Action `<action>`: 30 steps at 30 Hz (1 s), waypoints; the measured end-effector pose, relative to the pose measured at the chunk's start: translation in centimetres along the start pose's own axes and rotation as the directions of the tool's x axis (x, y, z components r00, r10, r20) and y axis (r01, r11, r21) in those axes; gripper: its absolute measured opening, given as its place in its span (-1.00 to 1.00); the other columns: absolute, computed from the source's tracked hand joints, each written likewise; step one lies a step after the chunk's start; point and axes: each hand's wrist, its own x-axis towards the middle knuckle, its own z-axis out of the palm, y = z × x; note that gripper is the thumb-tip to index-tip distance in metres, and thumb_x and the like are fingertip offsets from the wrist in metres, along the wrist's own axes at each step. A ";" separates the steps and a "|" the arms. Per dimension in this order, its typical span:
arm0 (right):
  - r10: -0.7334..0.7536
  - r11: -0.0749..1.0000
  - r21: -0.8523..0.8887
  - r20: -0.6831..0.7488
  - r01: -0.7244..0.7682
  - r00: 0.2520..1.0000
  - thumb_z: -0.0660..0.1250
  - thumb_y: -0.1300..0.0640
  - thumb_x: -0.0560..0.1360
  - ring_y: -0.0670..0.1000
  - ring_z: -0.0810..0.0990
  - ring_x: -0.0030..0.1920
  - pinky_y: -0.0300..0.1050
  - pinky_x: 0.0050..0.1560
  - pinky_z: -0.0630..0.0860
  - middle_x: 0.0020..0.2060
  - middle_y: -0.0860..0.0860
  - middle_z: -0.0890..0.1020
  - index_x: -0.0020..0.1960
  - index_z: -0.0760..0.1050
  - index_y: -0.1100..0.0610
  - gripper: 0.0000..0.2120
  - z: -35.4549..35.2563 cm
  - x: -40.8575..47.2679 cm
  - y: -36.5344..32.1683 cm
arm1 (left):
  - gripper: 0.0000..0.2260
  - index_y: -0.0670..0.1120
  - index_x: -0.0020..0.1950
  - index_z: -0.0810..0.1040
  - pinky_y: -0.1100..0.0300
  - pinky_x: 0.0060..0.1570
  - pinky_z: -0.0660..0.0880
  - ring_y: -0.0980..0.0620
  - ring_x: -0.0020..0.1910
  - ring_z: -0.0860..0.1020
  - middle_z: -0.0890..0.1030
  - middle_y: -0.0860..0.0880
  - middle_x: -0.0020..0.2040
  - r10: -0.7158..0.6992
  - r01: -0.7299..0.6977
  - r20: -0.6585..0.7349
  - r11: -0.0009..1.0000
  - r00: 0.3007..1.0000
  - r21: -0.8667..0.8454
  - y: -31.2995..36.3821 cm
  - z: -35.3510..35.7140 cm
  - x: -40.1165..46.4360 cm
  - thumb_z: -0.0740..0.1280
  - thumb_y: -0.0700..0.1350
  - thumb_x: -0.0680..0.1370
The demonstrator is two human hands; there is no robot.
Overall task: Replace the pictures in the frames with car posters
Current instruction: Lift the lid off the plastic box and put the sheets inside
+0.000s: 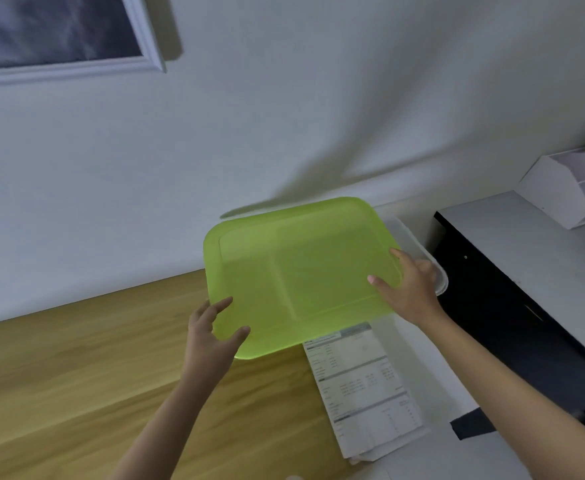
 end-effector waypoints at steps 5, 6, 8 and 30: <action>0.015 1.000 -0.006 0.078 -0.014 0.997 0.42 -0.04 0.42 0.24 0.18 0.32 0.06 0.24 0.33 0.24 0.23 0.24 0.46 0.22 0.04 -0.31 6.4 -6.1 -6.8 | -0.45 0.11 0.23 0.50 -0.07 0.35 0.30 -0.07 0.35 0.35 0.36 -0.11 0.38 -0.090 0.092 -0.037 0.995 0.995 0.049 -5.3 -9.0 -1.8 0.56 -0.10 0.29; 0.012 1.000 -0.018 0.102 -0.010 0.995 0.41 -0.05 0.43 0.24 0.17 0.32 0.06 0.24 0.33 0.26 0.23 0.23 0.46 0.21 0.05 -0.31 7.8 -7.2 -8.0 | -0.44 0.12 0.22 0.50 -0.06 0.35 0.31 -0.08 0.34 0.36 0.38 -0.11 0.36 -0.114 0.116 -0.050 0.992 0.992 0.048 -6.5 -10.8 -2.1 0.55 -0.05 0.26; 0.010 1.000 -0.028 0.148 -0.006 0.989 0.40 -0.06 0.43 0.24 0.15 0.33 0.06 0.23 0.34 0.28 0.22 0.20 0.46 0.20 0.05 -0.31 10.6 -9.1 -10.3 | -0.47 0.17 0.18 0.49 -0.04 0.33 0.32 -0.09 0.31 0.39 0.41 -0.09 0.34 -0.162 0.164 -0.067 0.986 0.985 0.029 -8.7 -14.4 -2.5 0.53 -0.04 0.25; 0.121 0.987 -0.144 0.320 -0.078 0.940 0.36 -0.08 0.45 0.28 0.19 0.34 0.01 0.33 0.25 0.31 0.24 0.22 0.49 0.16 0.01 -0.31 29.8 -16.8 -18.8 | -0.40 0.06 0.24 0.52 -0.17 0.34 0.29 -0.16 0.29 0.38 0.41 -0.07 0.33 -0.279 0.283 -0.050 0.936 0.959 0.210 -23.6 -31.2 1.3 0.54 -0.25 0.25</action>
